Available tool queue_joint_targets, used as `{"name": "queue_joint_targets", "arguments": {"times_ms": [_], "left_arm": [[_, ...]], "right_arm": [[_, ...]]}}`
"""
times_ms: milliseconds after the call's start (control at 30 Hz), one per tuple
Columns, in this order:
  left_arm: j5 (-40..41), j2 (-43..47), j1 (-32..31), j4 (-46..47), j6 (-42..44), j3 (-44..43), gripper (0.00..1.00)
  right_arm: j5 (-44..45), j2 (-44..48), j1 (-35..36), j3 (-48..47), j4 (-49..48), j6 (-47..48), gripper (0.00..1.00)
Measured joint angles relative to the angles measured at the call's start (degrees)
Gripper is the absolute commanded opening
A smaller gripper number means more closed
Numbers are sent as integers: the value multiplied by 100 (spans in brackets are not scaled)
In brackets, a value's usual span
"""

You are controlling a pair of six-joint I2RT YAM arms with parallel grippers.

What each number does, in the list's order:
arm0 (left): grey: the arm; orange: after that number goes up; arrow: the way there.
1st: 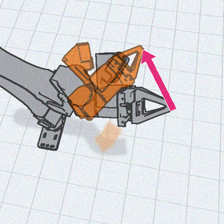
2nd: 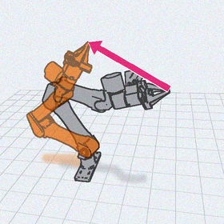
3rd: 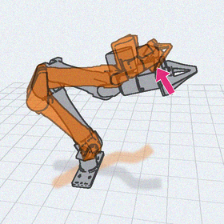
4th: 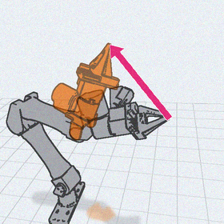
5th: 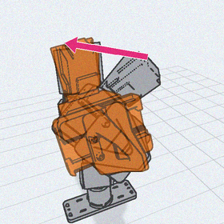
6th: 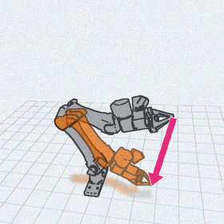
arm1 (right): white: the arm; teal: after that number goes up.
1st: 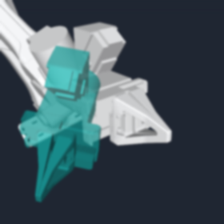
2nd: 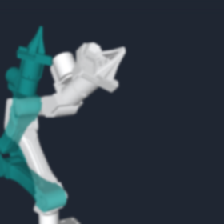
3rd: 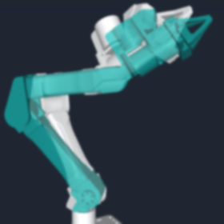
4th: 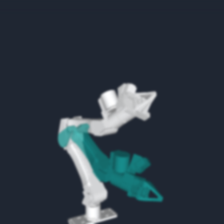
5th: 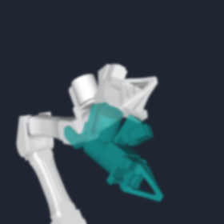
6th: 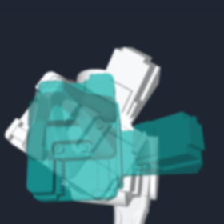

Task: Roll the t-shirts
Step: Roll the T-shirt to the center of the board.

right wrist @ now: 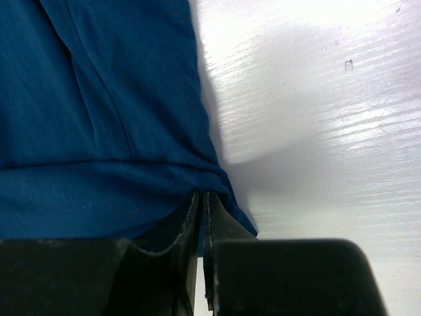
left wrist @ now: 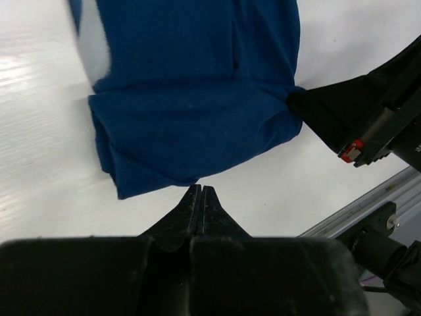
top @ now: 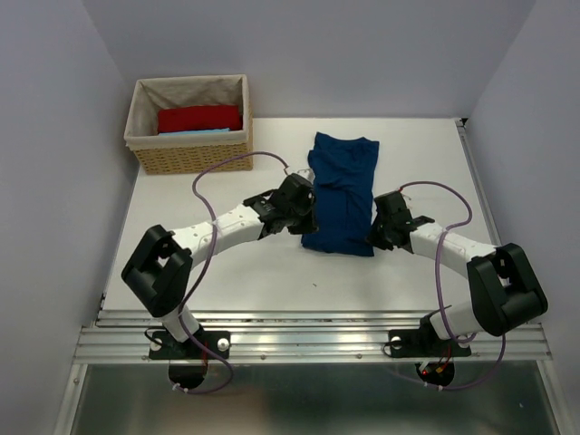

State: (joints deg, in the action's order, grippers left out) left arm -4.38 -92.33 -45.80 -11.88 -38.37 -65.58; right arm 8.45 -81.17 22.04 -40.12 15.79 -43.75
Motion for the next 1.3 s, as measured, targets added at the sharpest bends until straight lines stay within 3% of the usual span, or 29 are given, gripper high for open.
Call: {"name": "queue_joint_targets", "arguments": {"times_ms": [200,300,333,367,467,600,700,833,900,1100,1300], "left_arm": [[-131,-669,-68,319,4,2,0],[-57,-970,-59,365,28,2,0],[-44,-1062,-59,369,37,2,0],[-15,-1137,-59,382,50,2,0],[4,-1311,-59,402,70,2,0],[9,-1368,-59,461,92,2,0],[17,-1368,-59,507,111,2,0],[61,-1368,-59,511,136,2,0],[81,-1368,-59,509,146,2,0],[125,-1368,-59,509,146,2,0],[175,-1368,-59,498,144,2,0]], "right_arm": [[7,0,0,-7,2,4,9],[13,0,-2,-33,7,11,14],[13,0,-9,-35,2,24,17],[11,0,-31,-37,4,31,30],[17,20,-103,-57,48,59,49],[9,293,-138,-208,269,146,52],[-92,813,-140,-435,372,240,44],[-391,1029,-39,-474,505,286,15],[-529,1023,81,-474,516,291,10],[-1058,527,345,-474,348,284,7],[-817,-101,354,-492,299,302,7]]}}
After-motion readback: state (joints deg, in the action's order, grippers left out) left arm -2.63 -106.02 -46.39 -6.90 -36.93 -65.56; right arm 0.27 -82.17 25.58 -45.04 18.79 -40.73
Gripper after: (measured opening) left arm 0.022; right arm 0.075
